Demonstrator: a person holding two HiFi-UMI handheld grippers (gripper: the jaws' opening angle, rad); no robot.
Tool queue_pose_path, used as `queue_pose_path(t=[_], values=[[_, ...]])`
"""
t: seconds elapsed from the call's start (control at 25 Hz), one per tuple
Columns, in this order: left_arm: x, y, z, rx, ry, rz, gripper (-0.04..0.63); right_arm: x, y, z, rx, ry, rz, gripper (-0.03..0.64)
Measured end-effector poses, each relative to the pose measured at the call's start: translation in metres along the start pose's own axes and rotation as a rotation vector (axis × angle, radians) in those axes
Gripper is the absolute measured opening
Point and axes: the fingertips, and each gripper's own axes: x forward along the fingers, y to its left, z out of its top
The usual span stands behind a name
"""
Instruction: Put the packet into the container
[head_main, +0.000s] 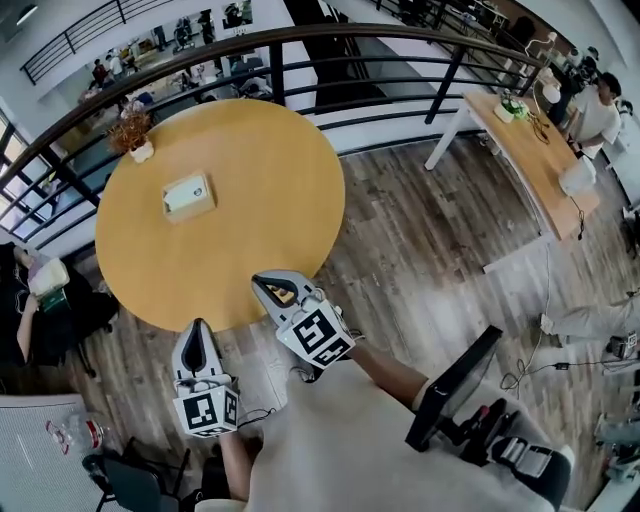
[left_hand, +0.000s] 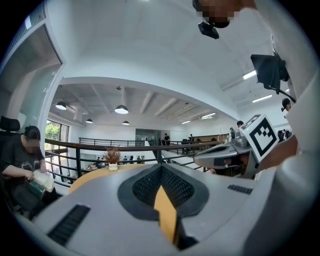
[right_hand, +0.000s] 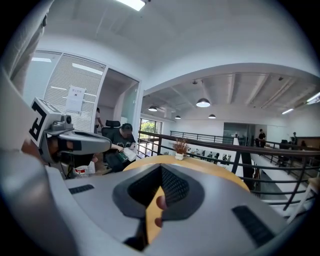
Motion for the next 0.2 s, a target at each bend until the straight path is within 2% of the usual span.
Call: queue_pose_path(t=[0.2], values=[[0.0054,-0.0014,-0.0044,0.002,-0.001,0.0,0.006,0.003,-0.0055,-0.0047,-0.001,-0.002,-0.007,0.003]])
